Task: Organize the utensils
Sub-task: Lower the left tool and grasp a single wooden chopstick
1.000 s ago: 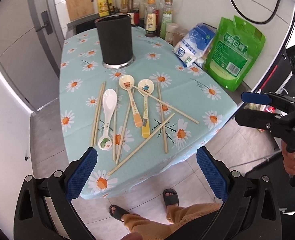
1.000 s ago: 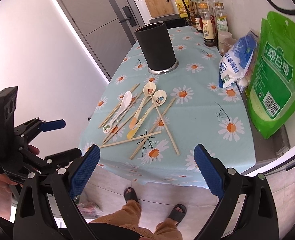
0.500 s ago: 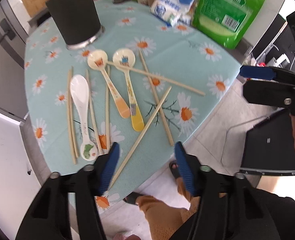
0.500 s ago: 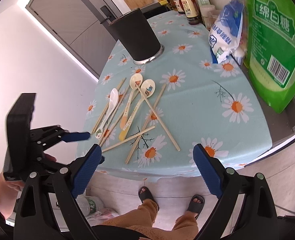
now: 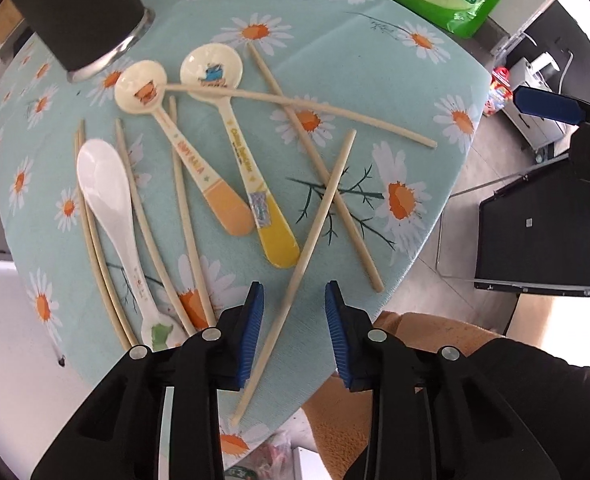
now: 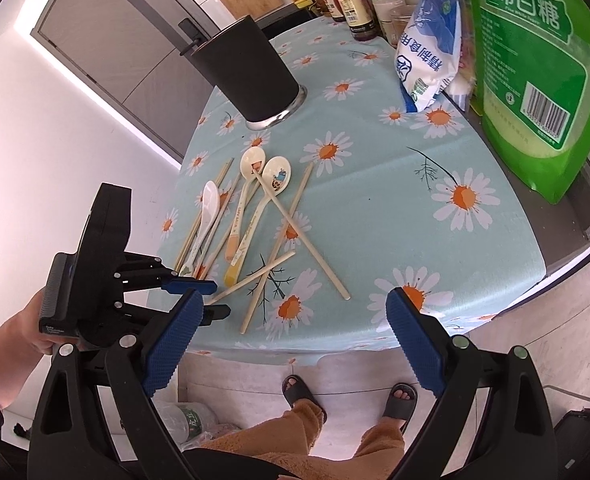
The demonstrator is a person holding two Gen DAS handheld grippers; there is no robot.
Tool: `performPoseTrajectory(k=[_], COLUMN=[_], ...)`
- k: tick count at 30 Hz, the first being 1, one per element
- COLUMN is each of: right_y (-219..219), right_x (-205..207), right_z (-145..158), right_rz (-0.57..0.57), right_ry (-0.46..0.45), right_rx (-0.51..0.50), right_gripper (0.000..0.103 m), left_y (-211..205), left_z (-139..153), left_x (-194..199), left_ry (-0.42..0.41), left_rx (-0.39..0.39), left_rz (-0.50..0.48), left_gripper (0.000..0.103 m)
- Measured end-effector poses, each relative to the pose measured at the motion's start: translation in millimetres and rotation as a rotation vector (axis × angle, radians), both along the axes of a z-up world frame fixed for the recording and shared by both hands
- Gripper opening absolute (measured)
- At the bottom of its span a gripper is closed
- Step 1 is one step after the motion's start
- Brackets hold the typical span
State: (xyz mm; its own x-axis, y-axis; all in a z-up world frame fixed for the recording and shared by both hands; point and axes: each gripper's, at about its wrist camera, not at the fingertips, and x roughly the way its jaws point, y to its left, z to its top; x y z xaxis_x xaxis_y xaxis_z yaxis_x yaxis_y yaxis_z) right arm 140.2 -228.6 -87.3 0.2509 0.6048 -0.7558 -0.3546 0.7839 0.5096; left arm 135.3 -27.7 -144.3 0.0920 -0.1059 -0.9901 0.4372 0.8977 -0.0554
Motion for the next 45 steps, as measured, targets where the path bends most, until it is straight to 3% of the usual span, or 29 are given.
performPoseTrajectory(k=[7, 12, 31, 39, 40, 42, 45], right_y=[-3, -2, 11, 26, 30, 40, 55], right_x=[-1, -1, 9, 27, 30, 37, 47], right_z=[-1, 1, 7, 12, 13, 12, 6], right_rz=[-0.028, -0.029, 0.043, 0.199, 0.234, 0.292, 0.38], right_ry=[0.009, 0.006, -0.019, -0.053, -0.065, -0.076, -0.068], right_rx=[-0.006, -0.009, -0.003, -0.02, -0.033, -0.079, -0.127], right_gripper=[0.092, 0.092, 0.092, 0.092, 0.089, 0.072, 0.062], left_y=[-8, 0, 8, 23, 26, 29, 36], left_z=[-9, -7, 17, 48, 53, 59, 65], left_x=[17, 25, 8, -2, -7, -14, -26], left_ry=[0.015, 0.034, -0.009, -0.1, -0.117, -0.141, -0.178], left_rx=[0.024, -0.014, -0.005, -0.03, -0.04, -0.062, -0.094], left_rz=[-0.084, -0.103, -0.091, 0.075, 0.115, 0.172, 0.258], left_gripper=[0.015, 0.005, 0.004, 0.004, 0.004, 0.004, 0.004])
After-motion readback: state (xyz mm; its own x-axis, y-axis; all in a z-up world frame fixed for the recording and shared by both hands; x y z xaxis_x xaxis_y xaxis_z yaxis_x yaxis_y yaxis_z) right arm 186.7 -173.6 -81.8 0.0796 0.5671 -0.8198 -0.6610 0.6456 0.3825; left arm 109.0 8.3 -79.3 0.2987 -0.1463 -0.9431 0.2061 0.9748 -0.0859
